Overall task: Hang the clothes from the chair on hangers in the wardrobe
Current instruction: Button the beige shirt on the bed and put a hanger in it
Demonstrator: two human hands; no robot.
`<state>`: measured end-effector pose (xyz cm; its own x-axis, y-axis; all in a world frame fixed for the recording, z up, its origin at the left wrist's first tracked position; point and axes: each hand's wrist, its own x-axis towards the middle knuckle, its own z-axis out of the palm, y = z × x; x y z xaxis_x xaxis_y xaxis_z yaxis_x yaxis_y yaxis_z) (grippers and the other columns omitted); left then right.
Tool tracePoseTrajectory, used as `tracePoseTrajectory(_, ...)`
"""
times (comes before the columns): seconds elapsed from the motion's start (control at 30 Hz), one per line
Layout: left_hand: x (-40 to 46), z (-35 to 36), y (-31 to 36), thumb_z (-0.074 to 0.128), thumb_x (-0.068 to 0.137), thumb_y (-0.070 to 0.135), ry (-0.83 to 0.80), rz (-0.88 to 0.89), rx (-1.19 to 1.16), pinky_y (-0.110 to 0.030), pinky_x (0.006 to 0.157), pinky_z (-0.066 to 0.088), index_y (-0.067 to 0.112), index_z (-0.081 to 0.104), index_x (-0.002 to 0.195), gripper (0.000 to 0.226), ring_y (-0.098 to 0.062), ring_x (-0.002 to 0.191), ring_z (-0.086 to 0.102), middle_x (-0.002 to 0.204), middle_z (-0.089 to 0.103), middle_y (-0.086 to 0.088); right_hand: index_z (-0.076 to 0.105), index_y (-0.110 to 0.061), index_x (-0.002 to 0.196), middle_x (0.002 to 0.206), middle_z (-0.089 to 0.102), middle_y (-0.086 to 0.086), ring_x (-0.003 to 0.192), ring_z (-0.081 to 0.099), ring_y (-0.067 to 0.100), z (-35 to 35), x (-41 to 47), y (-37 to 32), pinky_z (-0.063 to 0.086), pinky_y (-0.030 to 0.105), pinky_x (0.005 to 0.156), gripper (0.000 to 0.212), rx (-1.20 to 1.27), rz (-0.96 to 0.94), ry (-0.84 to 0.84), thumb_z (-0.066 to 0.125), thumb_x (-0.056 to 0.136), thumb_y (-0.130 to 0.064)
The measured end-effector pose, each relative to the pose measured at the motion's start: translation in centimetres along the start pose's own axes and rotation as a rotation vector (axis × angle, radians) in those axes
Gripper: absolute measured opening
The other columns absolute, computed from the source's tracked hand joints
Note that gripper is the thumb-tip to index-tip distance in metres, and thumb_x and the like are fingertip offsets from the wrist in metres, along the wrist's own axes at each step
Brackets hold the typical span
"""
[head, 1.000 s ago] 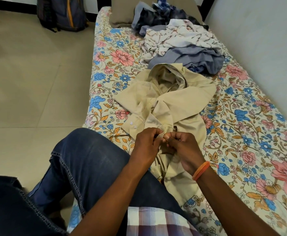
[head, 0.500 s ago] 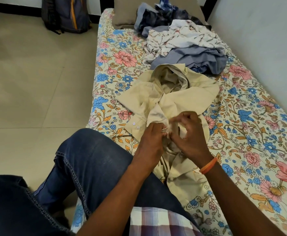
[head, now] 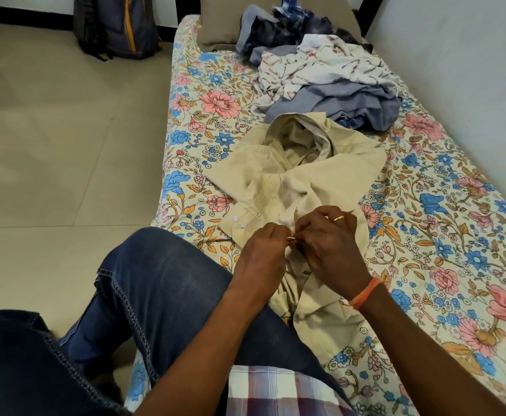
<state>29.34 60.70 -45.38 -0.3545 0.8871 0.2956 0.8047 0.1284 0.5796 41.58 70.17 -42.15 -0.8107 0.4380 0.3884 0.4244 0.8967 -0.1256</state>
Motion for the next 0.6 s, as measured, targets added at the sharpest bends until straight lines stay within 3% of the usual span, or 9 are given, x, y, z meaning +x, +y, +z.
tracePoseTrajectory(0.17,0.2,-0.1,-0.1,0.069,0.068,-0.011,-0.067,0.029,0.057,-0.031,0.050,0.039,0.007,0.062,0.084,0.025,-0.031,0.063,0.059,0.079,0.061,-0.010,0.073,-0.019,0.076,0.099,0.067,-0.008,0.106,0.054,0.025,0.5,-0.6,-0.3,0.036,0.049,0.083,0.015,-0.006,0.059,0.019,0.059,0.082,-0.021)
tracePoseTrajectory(0.3,0.4,-0.5,0.0,0.061,0.080,-0.001,-0.023,0.053,0.018,-0.038,0.050,0.046,0.007,0.061,0.078,0.007,-0.030,0.061,0.058,0.073,0.061,-0.010,0.071,-0.017,0.075,0.101,0.065,-0.006,0.104,0.053,0.025,0.8,-0.8,-0.3,0.039,0.053,0.080,0.015,0.032,0.109,0.020,0.059,0.083,-0.020)
tracePoseTrajectory(0.43,0.0,-0.4,0.1,0.056,0.084,0.018,0.040,-0.068,-0.045,-0.040,0.054,0.047,0.008,0.061,0.071,0.017,-0.029,0.060,0.058,0.067,0.062,-0.009,0.069,-0.017,0.078,0.099,0.062,-0.004,0.105,0.051,0.023,0.7,-0.7,-0.9,0.039,0.051,0.081,0.023,0.033,0.102,-0.024,0.050,0.088,-0.028)
tracePoseTrajectory(0.53,0.5,-0.9,-0.9,0.061,0.082,0.016,0.116,-0.236,-0.096,-0.040,0.058,0.046,0.009,0.064,0.070,0.014,-0.024,0.061,0.057,0.067,0.063,-0.005,0.065,-0.019,0.082,0.100,0.061,-0.006,0.104,0.053,0.023,0.7,-0.8,-1.8,0.034,0.045,0.083,0.016,0.038,0.123,0.015,0.052,0.087,-0.027)
tracePoseTrajectory(0.6,0.8,-1.1,-1.3,0.062,0.081,0.018,0.099,-0.201,-0.158,-0.040,0.059,0.045,0.011,0.065,0.071,0.012,-0.019,0.061,0.054,0.066,0.061,-0.001,0.065,-0.020,0.090,0.109,0.059,-0.006,0.107,0.054,0.021,0.7,-0.6,-2.0,0.034,0.044,0.085,0.012,0.143,0.185,0.069,0.056,0.085,-0.025)
